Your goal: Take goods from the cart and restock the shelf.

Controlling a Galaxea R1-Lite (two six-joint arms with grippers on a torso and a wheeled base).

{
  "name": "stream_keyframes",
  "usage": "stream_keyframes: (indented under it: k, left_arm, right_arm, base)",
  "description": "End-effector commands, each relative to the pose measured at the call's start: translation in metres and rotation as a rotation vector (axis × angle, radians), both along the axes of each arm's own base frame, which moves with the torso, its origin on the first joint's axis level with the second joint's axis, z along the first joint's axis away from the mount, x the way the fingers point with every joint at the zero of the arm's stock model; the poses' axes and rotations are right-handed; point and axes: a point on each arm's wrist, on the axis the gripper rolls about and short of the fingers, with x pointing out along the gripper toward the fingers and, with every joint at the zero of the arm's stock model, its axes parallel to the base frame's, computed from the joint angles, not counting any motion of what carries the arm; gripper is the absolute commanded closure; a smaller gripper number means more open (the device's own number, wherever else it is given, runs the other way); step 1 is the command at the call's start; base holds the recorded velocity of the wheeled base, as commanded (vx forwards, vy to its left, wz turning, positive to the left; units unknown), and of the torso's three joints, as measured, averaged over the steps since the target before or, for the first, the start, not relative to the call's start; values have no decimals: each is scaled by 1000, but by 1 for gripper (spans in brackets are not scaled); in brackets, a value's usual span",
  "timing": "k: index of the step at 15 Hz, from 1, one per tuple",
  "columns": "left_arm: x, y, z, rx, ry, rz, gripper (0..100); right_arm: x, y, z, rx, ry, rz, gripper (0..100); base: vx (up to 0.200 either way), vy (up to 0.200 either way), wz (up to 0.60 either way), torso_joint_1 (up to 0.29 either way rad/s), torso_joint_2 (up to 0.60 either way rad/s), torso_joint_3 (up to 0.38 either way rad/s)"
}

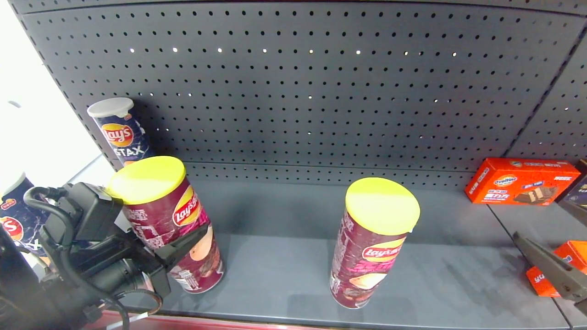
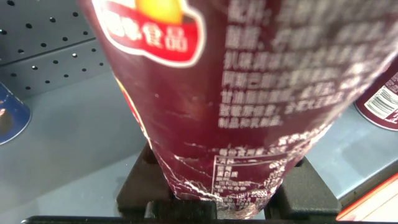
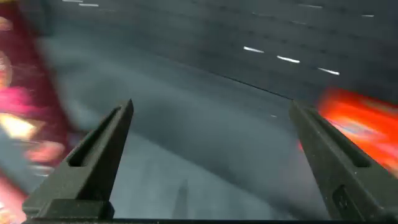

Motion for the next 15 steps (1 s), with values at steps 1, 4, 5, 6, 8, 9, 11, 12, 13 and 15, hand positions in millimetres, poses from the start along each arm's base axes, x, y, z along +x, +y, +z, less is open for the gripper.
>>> stream_keyframes:
  k: [1, 4, 5, 6, 8, 9, 11, 12, 13, 15]
  left_arm:
    - [-3, 1, 2, -5, -12, -2, 100]
    - [-7, 3, 5, -11, -29, -2, 100]
    - [-10, 3, 5, -12, -31, -4, 100]
    - [-10, 3, 5, -12, -31, -5, 100]
    - [-10, 2, 5, -13, -32, -13, 100]
    - [-10, 2, 6, -13, -33, -13, 100]
    - [-9, 2, 7, -16, -40, -11, 100]
    - [-9, 2, 7, -16, -40, -11, 100]
    - [-10, 2, 7, -16, -39, -11, 100]
    - [-10, 2, 7, -15, -38, -11, 100]
  right_arm:
    - [-40, -14, -10, 8, -34, -139, 0]
    - [-89, -17, -45, 5, 47, -173, 0]
    - [-114, -17, -79, -4, 96, -159, 0]
    - [-119, -17, -89, 3, 122, -184, 0]
    - [-119, -17, -92, -5, 147, -207, 0]
    - [-119, -17, -92, -3, 146, -206, 0]
    - [-119, -17, -92, 0, 147, -206, 0]
    - [-119, -17, -92, -2, 147, -206, 0]
    - [-119, -17, -92, -2, 147, -206, 0]
    - [-118, -17, -92, -2, 146, -217, 0]
  base:
    - [0, 0, 0, 0, 0, 0]
    - [0, 0, 0, 0, 0, 0]
    - [0, 0, 0, 0, 0, 0]
    - [0, 0, 0, 0, 0, 0]
    - [0, 0, 0, 0, 0, 0]
    - [0, 0, 0, 0, 0, 0]
    - [0, 0, 0, 0, 0, 0]
    - [0, 0, 0, 0, 0, 0]
    - [0, 0, 0, 0, 0, 0]
    - [0, 0, 0, 0, 0, 0]
